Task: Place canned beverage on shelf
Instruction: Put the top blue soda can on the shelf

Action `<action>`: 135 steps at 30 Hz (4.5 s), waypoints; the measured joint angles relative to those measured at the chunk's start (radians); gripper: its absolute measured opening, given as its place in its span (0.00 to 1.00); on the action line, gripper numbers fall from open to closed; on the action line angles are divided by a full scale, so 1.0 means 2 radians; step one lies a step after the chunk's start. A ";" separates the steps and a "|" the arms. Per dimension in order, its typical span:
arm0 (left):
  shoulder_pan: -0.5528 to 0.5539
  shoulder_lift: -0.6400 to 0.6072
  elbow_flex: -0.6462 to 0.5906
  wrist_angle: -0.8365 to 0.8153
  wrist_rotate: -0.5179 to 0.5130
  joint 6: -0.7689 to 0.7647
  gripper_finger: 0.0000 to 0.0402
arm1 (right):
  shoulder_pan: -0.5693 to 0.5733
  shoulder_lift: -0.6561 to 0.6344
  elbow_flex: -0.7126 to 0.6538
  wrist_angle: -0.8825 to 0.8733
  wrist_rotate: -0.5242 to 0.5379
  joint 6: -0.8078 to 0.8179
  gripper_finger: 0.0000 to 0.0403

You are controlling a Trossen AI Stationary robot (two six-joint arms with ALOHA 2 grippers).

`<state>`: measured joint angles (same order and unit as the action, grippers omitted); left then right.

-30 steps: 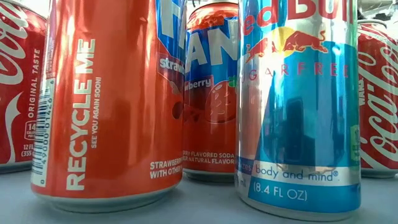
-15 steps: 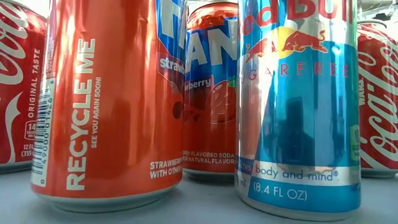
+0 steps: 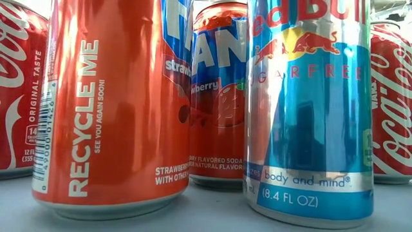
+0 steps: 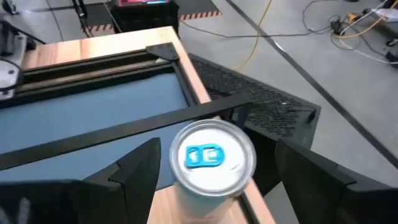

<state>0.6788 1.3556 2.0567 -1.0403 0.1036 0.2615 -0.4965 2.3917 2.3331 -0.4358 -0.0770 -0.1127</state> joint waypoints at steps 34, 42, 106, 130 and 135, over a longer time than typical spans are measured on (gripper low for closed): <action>0.000 0.000 0.000 -0.012 -0.003 0.003 0.69 | 0.001 0.011 0.000 0.010 -0.017 -0.011 0.75; 0.000 0.000 0.000 -0.012 -0.005 0.004 0.69 | -0.002 0.011 0.000 0.006 -0.015 -0.013 0.75; 0.000 0.000 0.000 -0.025 -0.019 0.007 0.69 | 0.009 0.011 0.012 -0.053 0.052 0.075 0.45; 0.000 0.003 0.000 -0.024 -0.019 0.012 0.69 | 0.040 0.011 0.010 -0.051 0.166 0.096 0.45; 0.000 0.003 0.000 -0.023 -0.019 0.013 0.69 | 0.042 0.012 0.009 -0.044 0.169 0.097 0.45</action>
<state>0.6785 1.3624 2.0563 -1.0870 0.0662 0.2884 -0.4134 2.4153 2.3520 -0.5234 0.2618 0.0822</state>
